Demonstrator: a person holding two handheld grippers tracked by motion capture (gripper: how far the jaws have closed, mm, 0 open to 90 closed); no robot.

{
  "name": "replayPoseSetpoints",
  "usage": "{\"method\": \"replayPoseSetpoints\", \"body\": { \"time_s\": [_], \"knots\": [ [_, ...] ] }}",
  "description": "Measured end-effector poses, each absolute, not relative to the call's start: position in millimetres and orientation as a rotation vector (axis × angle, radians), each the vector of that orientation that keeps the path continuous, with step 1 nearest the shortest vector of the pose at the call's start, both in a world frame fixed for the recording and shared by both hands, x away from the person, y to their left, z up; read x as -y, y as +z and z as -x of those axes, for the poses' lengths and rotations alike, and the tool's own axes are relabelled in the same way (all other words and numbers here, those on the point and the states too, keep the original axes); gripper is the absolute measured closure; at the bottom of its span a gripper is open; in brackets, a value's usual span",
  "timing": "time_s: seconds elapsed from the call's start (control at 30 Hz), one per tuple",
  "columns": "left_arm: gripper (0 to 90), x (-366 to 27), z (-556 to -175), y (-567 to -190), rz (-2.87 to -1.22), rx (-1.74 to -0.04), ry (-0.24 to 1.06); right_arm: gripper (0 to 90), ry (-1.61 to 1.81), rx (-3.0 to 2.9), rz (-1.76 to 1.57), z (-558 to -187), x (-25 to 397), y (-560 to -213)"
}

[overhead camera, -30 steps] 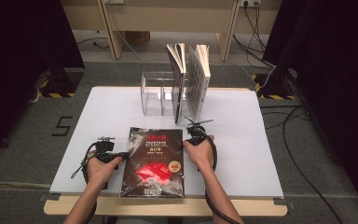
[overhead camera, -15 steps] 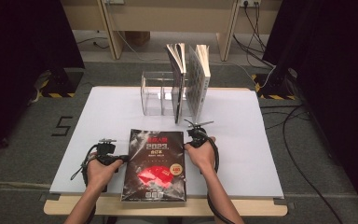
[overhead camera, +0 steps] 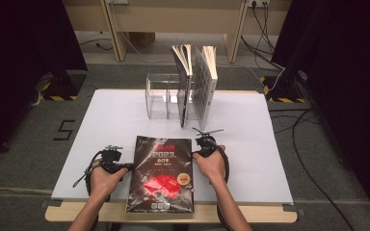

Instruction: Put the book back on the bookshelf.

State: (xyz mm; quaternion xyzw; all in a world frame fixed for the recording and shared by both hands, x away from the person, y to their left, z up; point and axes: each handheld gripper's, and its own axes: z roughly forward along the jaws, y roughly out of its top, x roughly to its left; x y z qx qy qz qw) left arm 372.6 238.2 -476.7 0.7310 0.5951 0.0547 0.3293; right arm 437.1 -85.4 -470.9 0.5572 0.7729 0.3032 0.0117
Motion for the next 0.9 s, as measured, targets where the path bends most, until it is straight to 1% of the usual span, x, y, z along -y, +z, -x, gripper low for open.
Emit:
{"method": "replayPoseSetpoints", "body": {
  "time_s": [0.2,0.33,0.37,0.43,0.57,0.7,0.8,0.9],
  "knots": [
    [85.5,-240.0,-372.7,-475.6,-1.919,-1.555,0.104,90.0,0.940,-2.422,-1.743,-434.8,86.6,-470.4],
    [83.9,-244.3,-375.0,-477.7,-1.875,-1.560,0.080,89.8,0.953,-2.437,-1.774,-438.3,89.3,-469.9],
    [83.1,-244.3,-375.8,-477.7,-1.864,-1.560,0.077,88.6,0.981,-2.419,-1.779,-440.0,90.9,-470.7],
    [77.7,-242.0,-377.7,-477.5,-1.853,-1.553,0.097,82.9,1.000,-2.375,-1.792,-445.0,92.8,-471.6],
    [68.1,-237.6,-381.2,-477.5,-1.859,-1.547,0.149,77.5,1.026,-2.339,-1.772,-459.7,91.2,-471.3],
    [65.6,-236.4,-382.0,-480.3,-1.867,-1.547,0.151,76.2,1.026,-2.332,-1.769,-477.0,87.9,-470.4],
    [65.0,-236.7,-381.7,-479.7,-1.868,-1.547,0.156,76.0,1.003,-2.344,-1.764,-483.9,84.8,-471.4],
    [62.9,-237.3,-382.0,-479.4,-1.866,-1.548,0.159,73.5,0.996,-2.342,-1.763,-488.2,81.5,-472.8]
  ]
}}
